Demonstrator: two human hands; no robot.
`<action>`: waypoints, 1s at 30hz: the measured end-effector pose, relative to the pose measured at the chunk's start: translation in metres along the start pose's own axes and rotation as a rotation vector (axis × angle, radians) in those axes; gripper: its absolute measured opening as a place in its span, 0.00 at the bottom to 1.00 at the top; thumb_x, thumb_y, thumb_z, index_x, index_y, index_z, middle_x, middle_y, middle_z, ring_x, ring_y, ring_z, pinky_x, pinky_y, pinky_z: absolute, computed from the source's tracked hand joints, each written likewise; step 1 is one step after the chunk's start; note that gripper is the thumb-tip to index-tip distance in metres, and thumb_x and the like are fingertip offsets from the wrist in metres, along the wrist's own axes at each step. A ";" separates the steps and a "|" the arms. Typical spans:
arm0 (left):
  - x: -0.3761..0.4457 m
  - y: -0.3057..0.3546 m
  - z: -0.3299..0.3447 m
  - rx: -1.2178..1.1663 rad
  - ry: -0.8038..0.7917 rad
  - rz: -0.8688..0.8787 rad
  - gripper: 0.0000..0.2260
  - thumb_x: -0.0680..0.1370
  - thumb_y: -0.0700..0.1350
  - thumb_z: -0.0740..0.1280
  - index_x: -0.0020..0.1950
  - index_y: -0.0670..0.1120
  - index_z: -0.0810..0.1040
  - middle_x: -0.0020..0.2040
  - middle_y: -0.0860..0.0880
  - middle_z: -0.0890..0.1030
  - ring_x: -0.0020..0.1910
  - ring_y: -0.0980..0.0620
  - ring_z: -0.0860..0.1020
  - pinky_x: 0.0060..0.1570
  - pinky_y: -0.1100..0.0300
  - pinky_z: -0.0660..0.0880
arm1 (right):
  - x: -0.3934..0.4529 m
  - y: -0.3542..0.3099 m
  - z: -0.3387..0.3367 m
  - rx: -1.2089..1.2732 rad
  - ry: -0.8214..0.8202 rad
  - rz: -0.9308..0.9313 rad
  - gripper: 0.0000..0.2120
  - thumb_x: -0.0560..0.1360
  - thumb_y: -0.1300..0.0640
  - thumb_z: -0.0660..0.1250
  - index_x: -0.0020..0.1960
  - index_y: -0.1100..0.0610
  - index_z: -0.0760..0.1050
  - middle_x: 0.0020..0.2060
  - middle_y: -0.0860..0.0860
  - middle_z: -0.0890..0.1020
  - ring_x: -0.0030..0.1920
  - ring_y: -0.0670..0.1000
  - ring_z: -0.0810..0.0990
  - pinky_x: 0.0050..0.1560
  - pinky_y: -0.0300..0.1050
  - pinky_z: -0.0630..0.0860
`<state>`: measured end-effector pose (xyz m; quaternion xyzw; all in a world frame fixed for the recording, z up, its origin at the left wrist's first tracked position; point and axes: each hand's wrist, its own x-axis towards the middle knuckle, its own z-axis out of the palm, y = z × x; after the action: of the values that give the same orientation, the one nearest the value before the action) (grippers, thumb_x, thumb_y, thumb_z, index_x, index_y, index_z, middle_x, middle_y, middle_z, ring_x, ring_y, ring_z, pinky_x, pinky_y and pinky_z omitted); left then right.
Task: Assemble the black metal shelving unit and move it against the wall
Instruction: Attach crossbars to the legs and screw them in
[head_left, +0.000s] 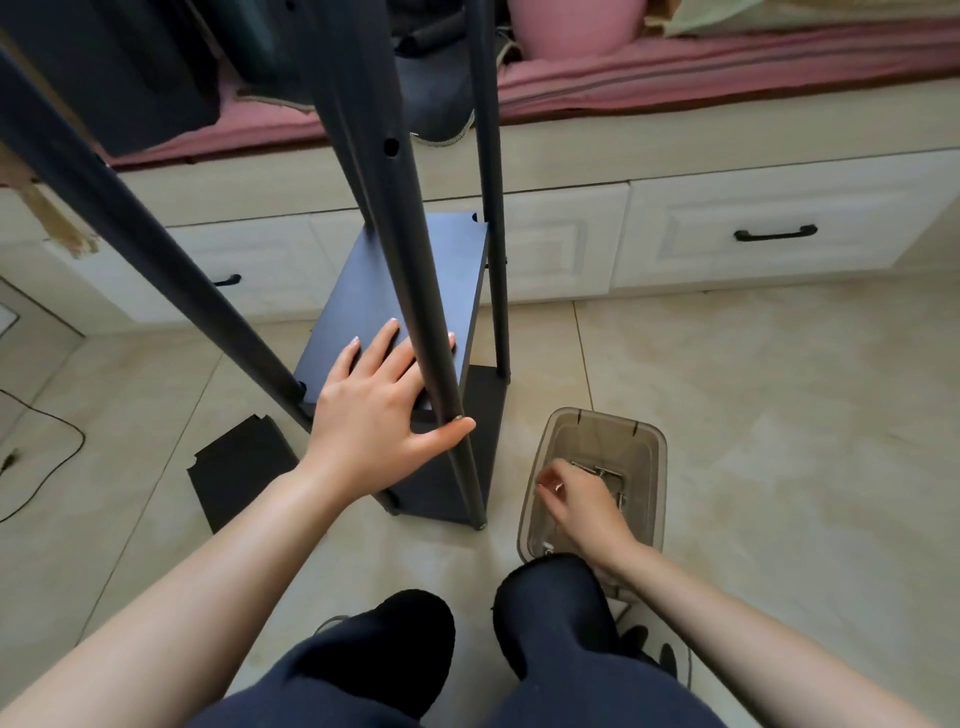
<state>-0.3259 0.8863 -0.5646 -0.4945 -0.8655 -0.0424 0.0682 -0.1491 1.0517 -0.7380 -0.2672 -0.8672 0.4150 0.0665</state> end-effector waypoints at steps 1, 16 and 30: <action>0.000 0.000 0.000 0.000 -0.003 0.001 0.38 0.75 0.75 0.48 0.81 0.59 0.55 0.81 0.55 0.60 0.81 0.47 0.54 0.78 0.43 0.51 | -0.003 -0.007 -0.001 0.014 -0.037 -0.052 0.03 0.79 0.54 0.67 0.51 0.53 0.76 0.44 0.46 0.81 0.43 0.45 0.79 0.47 0.42 0.76; 0.002 -0.002 0.000 0.022 -0.045 -0.013 0.41 0.73 0.77 0.42 0.82 0.58 0.56 0.82 0.57 0.53 0.82 0.50 0.47 0.78 0.46 0.45 | 0.001 -0.013 -0.009 -0.515 -0.453 -0.295 0.04 0.81 0.54 0.60 0.54 0.54 0.70 0.47 0.56 0.79 0.46 0.60 0.78 0.46 0.52 0.75; -0.001 0.001 0.003 -0.030 -0.039 -0.034 0.40 0.73 0.77 0.45 0.82 0.60 0.51 0.82 0.60 0.49 0.82 0.52 0.43 0.77 0.49 0.38 | 0.025 -0.029 -0.032 -0.205 -0.280 -0.162 0.01 0.81 0.53 0.61 0.52 0.49 0.71 0.49 0.47 0.82 0.51 0.48 0.79 0.51 0.44 0.76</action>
<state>-0.3246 0.8863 -0.5681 -0.4812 -0.8743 -0.0467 0.0432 -0.1718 1.0716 -0.6982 -0.1417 -0.9243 0.3509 -0.0493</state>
